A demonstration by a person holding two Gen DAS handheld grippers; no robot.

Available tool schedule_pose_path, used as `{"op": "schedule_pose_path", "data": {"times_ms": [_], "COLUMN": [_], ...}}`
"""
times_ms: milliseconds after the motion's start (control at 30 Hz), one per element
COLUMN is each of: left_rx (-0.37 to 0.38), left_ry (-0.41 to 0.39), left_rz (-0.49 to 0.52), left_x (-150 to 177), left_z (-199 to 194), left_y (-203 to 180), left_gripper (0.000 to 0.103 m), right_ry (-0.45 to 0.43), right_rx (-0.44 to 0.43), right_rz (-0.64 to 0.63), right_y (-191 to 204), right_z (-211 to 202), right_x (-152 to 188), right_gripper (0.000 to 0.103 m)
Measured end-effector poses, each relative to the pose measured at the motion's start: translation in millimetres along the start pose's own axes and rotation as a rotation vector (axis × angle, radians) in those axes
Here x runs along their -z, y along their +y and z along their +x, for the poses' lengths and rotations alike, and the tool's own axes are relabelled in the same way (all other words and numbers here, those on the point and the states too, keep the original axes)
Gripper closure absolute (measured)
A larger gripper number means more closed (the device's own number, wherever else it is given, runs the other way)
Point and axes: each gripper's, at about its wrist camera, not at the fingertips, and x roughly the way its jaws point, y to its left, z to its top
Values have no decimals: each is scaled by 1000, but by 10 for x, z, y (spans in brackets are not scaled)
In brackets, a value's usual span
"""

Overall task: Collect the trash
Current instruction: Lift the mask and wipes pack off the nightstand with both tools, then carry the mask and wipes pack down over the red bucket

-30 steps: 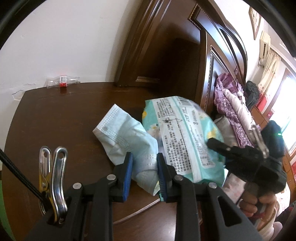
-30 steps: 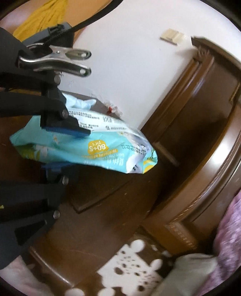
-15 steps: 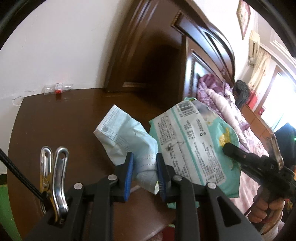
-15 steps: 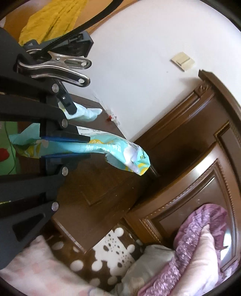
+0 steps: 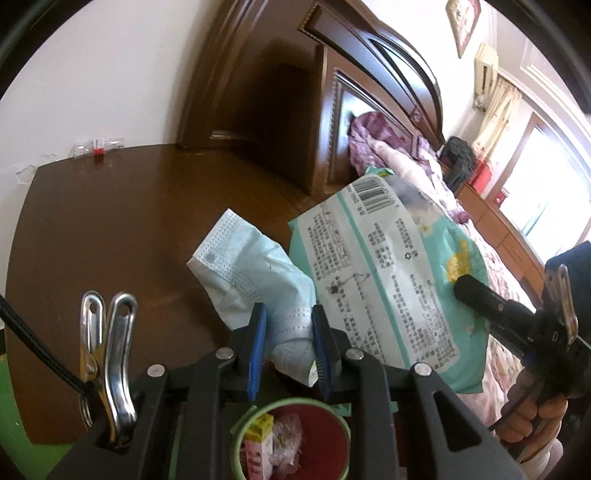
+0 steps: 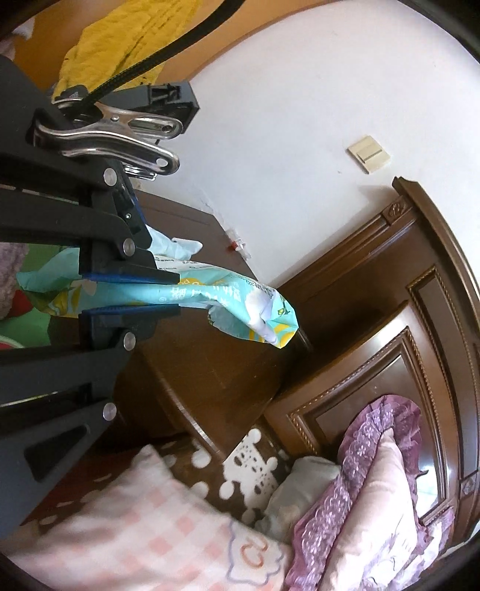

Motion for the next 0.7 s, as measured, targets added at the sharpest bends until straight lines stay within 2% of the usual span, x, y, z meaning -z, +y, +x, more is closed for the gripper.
{"op": "schedule_pose_path", "data": {"times_ms": [300,700], "left_rx": [36,69], "left_ry": [27,138], "left_rz": [70,120], "left_x": [306,843], "left_z": [-206,-128], "left_y": [-326,-511], "left_gripper": [79,79], "right_ry": [-14,15], "right_rx": [27,76], "right_rz": [9,66], "right_y": [30,-160], "right_z": [-431,-672], "right_x": [389,893], "right_gripper": [93,93]}}
